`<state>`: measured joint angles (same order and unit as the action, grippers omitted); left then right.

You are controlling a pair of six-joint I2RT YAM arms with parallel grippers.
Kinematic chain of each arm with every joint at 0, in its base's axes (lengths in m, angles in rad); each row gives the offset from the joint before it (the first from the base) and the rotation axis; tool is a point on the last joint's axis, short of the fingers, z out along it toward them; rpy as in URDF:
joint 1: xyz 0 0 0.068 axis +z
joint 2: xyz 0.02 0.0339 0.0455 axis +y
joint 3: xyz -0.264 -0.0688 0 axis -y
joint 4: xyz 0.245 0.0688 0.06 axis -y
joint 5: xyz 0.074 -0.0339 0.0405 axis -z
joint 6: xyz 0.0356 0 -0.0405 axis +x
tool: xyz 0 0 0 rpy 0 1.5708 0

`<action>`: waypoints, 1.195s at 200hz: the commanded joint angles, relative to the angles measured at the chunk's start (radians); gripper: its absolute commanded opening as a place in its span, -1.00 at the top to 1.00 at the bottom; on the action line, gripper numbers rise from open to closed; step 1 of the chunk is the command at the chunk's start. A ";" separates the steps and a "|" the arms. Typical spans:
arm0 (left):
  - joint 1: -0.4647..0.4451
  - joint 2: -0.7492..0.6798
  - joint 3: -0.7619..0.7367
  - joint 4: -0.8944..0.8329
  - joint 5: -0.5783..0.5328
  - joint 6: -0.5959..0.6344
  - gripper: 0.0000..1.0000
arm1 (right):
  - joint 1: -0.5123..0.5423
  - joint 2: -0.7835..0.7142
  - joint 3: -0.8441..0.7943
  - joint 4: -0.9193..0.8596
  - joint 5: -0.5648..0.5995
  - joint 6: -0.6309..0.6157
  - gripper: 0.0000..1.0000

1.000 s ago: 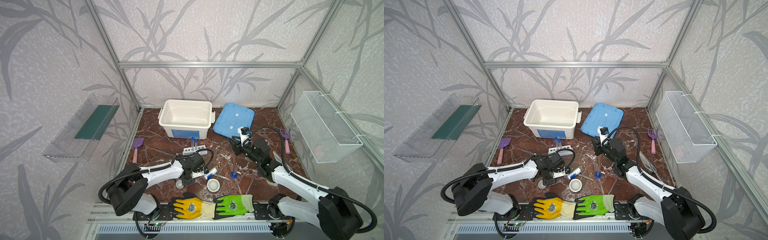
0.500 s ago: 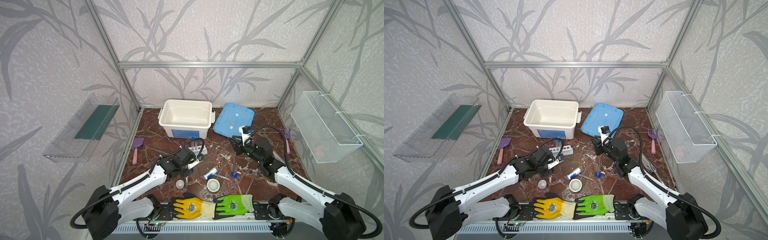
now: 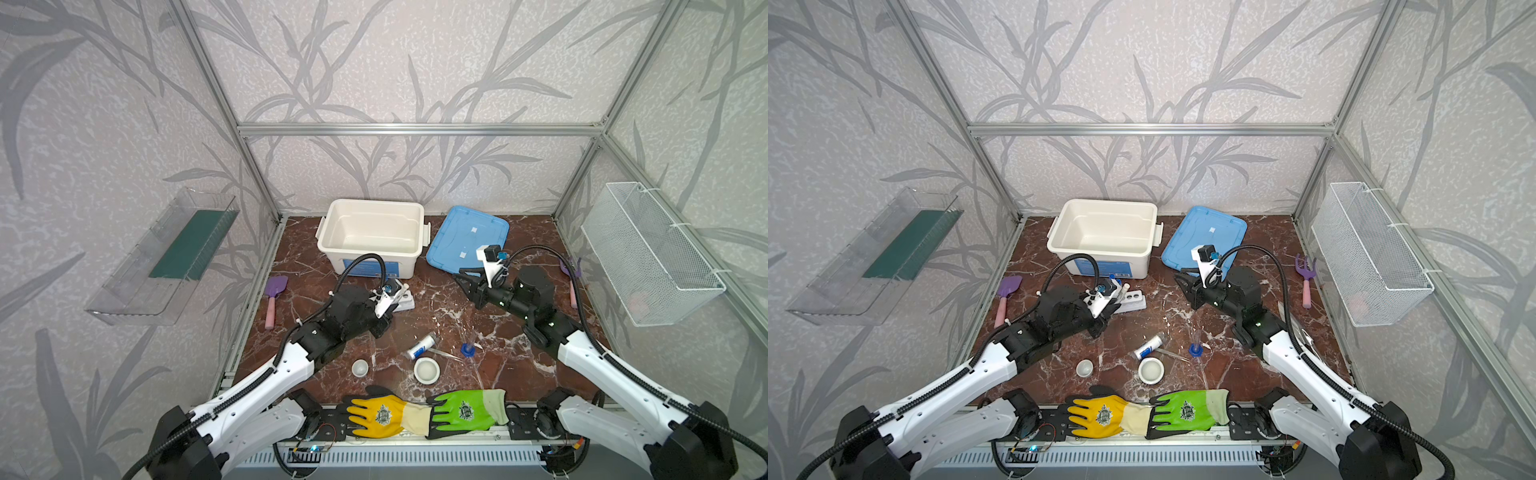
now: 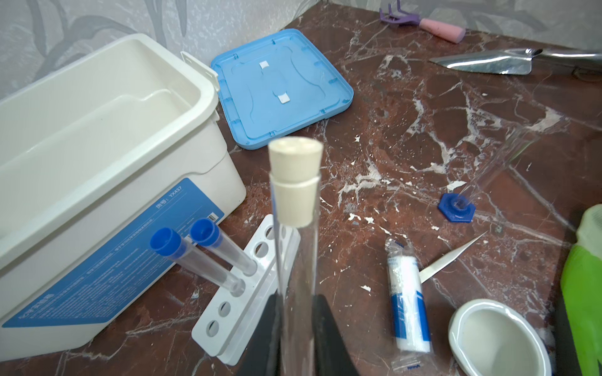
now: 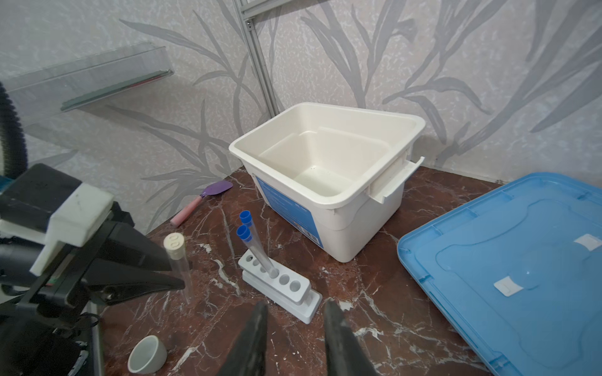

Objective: Organize the chemistry lab equipment
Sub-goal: 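Lift the stoppered tube upright with the left gripper while the right gripper approaches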

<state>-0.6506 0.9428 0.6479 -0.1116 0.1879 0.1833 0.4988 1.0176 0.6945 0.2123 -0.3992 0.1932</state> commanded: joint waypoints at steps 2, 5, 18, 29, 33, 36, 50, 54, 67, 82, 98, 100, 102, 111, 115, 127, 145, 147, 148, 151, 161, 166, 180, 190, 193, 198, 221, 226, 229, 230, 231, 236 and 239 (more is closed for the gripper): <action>0.016 -0.040 -0.017 0.132 0.095 -0.065 0.68 | 0.028 0.005 0.056 -0.041 -0.080 -0.026 0.37; 0.018 -0.042 -0.019 0.141 0.098 -0.068 0.68 | 0.032 0.004 0.058 -0.040 -0.076 -0.027 0.37; 0.024 -0.051 -0.019 0.161 0.119 -0.084 0.68 | 0.045 0.004 0.071 -0.043 -0.074 -0.031 0.36; 0.029 -0.054 -0.022 0.172 0.132 -0.094 0.68 | 0.053 0.006 0.084 -0.043 -0.079 -0.029 0.36; 0.029 -0.057 -0.024 0.178 0.136 -0.096 0.68 | 0.057 0.007 0.088 -0.043 -0.080 -0.030 0.36; 0.031 -0.058 -0.026 0.182 0.140 -0.097 0.68 | 0.061 0.007 0.092 -0.043 -0.082 -0.030 0.35; 0.032 -0.063 -0.031 0.193 0.151 -0.107 0.68 | 0.081 0.009 0.106 -0.048 -0.082 -0.032 0.35; 0.031 -0.064 -0.033 0.197 0.153 -0.108 0.68 | 0.086 0.010 0.111 -0.052 -0.082 -0.033 0.35; 0.032 -0.067 -0.040 0.206 0.161 -0.117 0.66 | 0.109 0.013 0.125 -0.057 -0.080 -0.039 0.35; 0.033 -0.067 -0.042 0.211 0.172 -0.124 0.66 | 0.139 0.020 0.138 -0.062 -0.073 -0.046 0.35; 0.033 -0.073 -0.045 0.219 0.184 -0.135 0.66 | 0.171 0.036 0.159 -0.069 -0.062 -0.058 0.34; 0.033 -0.075 -0.045 0.220 0.186 -0.136 0.66 | 0.176 0.038 0.161 -0.070 -0.059 -0.060 0.34; 0.034 -0.077 -0.045 0.220 0.185 -0.136 0.66 | 0.180 0.041 0.164 -0.070 -0.057 -0.062 0.34; 0.033 -0.083 -0.048 0.214 0.185 -0.134 0.66 | 0.196 0.057 0.176 -0.074 -0.053 -0.067 0.35; 0.033 -0.087 -0.047 0.208 0.183 -0.131 0.66 | 0.201 0.065 0.180 -0.073 -0.051 -0.068 0.34; 0.033 -0.101 -0.046 0.197 0.173 -0.122 0.66 | 0.218 0.080 0.190 -0.070 -0.044 -0.067 0.34; 0.033 -0.107 -0.045 0.189 0.177 -0.120 0.66 | 0.239 0.098 0.202 -0.055 -0.035 -0.064 0.34; 0.033 -0.106 -0.044 0.189 0.180 -0.120 0.66 | 0.241 0.100 0.204 -0.053 -0.035 -0.063 0.34; 0.033 -0.105 -0.045 0.189 0.181 -0.121 0.66 | 0.243 0.101 0.205 -0.053 -0.035 -0.064 0.35; 0.033 -0.104 -0.045 0.189 0.184 -0.123 0.66 | 0.245 0.104 0.207 -0.053 -0.034 -0.064 0.35; 0.032 -0.103 -0.045 0.192 0.192 -0.128 0.66 | 0.255 0.115 0.215 -0.050 -0.033 -0.064 0.35; 0.033 -0.103 -0.045 0.193 0.194 -0.131 0.66 | 0.260 0.121 0.219 -0.049 -0.033 -0.064 0.34; 0.032 -0.106 -0.046 0.196 0.195 -0.135 0.66 | 0.272 0.132 0.227 -0.043 -0.032 -0.065 0.34; 0.033 -0.107 -0.047 0.192 0.194 -0.136 0.66 | 0.279 0.140 0.230 -0.037 -0.032 -0.066 0.35; 0.032 -0.108 -0.047 0.191 0.195 -0.136 0.66 | 0.280 0.141 0.232 -0.034 -0.033 -0.066 0.35; 0.033 -0.109 -0.047 0.190 0.196 -0.137 0.66 | 0.283 0.145 0.233 -0.032 -0.032 -0.065 0.34; 0.032 -0.109 -0.048 0.190 0.197 -0.135 0.66 | 0.293 0.161 0.241 -0.018 -0.034 -0.065 0.35; 0.032 -0.109 -0.048 0.192 0.197 -0.136 0.66 | 0.295 0.164 0.243 -0.015 -0.034 -0.066 0.35; 0.032 -0.109 -0.048 0.193 0.197 -0.136 0.66 | 0.296 0.166 0.243 -0.013 -0.036 -0.065 0.35; 0.032 -0.109 -0.048 0.192 0.197 -0.136 0.66 | 0.296 0.166 0.243 -0.011 -0.036 -0.065 0.34; 0.032 -0.109 -0.048 0.192 0.197 -0.136 0.66 | 0.296 0.167 0.243 -0.011 -0.035 -0.065 0.34; 0.031 -0.110 -0.048 0.194 0.198 -0.136 0.66 | 0.297 0.169 0.243 -0.005 -0.035 -0.064 0.34; 0.033 -0.109 -0.048 0.193 0.198 -0.136 0.66 | 0.297 0.172 0.243 -0.004 -0.036 -0.064 0.34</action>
<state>-0.6216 0.8482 0.6056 0.0616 0.3695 0.0574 0.7860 1.1774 0.9043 0.1642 -0.4351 0.1375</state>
